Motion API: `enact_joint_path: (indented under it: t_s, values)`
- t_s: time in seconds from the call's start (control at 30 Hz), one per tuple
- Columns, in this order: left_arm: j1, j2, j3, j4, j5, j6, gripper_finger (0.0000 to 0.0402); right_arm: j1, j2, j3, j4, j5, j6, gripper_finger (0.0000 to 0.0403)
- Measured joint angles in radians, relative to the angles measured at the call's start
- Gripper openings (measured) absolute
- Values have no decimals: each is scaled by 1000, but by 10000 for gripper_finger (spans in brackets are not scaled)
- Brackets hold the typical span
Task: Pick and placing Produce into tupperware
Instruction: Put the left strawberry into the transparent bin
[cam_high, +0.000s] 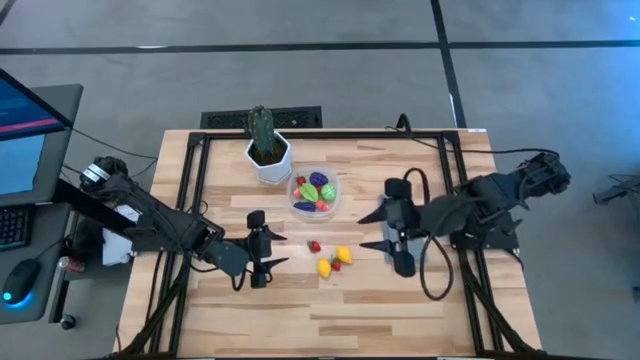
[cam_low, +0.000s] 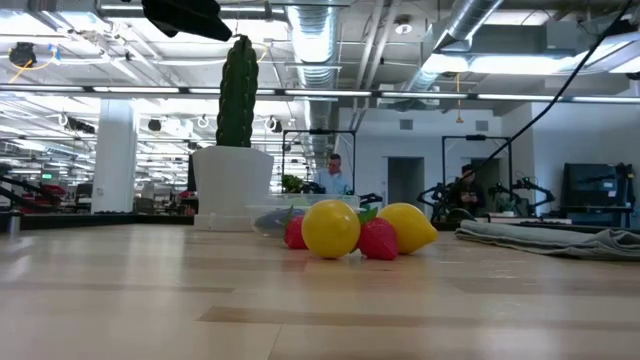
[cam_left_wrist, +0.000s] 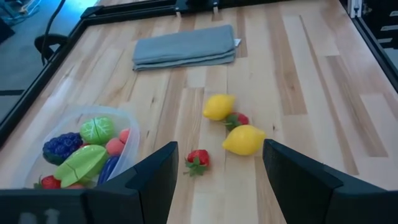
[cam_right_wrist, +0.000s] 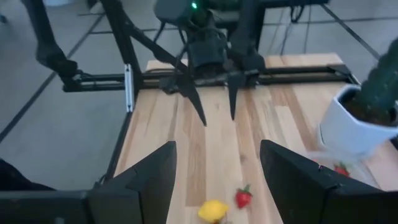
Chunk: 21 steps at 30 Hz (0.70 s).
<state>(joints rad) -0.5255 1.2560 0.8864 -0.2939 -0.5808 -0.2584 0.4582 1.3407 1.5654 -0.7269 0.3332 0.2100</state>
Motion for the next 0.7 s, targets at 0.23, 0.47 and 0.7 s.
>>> enact_joint_path:
  t_s: [0.23,0.47,0.7]
  values:
    - [0,0,0,-2,0,-13,226,-102,0,0,82,-169,-102,253]
    - [0,0,0,-9,0,-14,226,-189,-2,-35,191,-305,-165,253]
    - [0,0,0,-13,-1,-21,226,-273,-48,-227,428,-429,-153,253]
